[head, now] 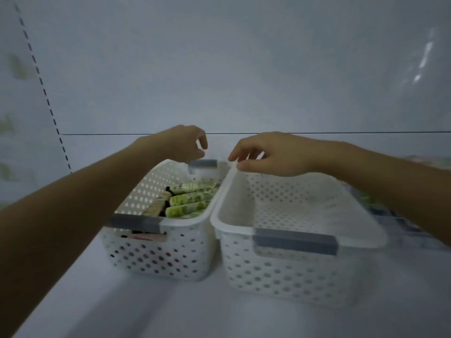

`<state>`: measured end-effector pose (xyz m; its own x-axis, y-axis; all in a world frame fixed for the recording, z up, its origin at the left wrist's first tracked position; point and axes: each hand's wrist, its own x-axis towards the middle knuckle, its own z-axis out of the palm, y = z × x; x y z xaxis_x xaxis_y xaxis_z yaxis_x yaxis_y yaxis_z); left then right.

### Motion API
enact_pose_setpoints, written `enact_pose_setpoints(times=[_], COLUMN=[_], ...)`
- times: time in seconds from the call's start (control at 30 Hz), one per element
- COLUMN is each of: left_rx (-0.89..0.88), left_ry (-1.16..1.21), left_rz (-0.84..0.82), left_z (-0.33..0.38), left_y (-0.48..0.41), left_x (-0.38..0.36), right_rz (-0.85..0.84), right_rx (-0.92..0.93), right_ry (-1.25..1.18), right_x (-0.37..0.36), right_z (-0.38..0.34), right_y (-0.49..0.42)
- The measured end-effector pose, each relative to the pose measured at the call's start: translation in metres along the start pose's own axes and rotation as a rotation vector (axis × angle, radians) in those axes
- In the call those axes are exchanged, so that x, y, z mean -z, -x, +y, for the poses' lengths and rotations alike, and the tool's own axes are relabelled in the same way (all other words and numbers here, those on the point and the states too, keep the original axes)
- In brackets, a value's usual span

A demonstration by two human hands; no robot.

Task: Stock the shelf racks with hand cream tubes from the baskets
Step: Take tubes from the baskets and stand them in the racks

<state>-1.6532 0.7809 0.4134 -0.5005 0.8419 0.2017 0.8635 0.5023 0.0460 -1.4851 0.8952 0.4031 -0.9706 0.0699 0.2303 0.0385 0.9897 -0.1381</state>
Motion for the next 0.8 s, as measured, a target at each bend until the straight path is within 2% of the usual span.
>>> enact_pose_setpoints(times=[0.27,0.4,0.6,0.8], left_rx=[-0.201,-0.205,-0.197,-0.209], left_ry=[-0.013,-0.112,-0.195,-0.127], left_rz=[-0.380,-0.382,-0.516,-0.411], left_z=[-0.040,-0.044,-0.049,-0.058], left_y=[-0.009,-0.023,-0.032,-0.033], left_x=[-0.022,-0.023,-0.038,-0.039], right_rz=[-0.153,-0.193,-0.304,-0.441], right_rx=[-0.077,-0.117,-0.143,-0.149], right_ry=[0.027,0.048,0.095,0.191], right_x=[-0.014,-0.018,-0.028,-0.051], right_z=[-0.026,-0.030,-0.039,-0.046], right_y=[-0.032,-0.048,-0.079,-0.097])
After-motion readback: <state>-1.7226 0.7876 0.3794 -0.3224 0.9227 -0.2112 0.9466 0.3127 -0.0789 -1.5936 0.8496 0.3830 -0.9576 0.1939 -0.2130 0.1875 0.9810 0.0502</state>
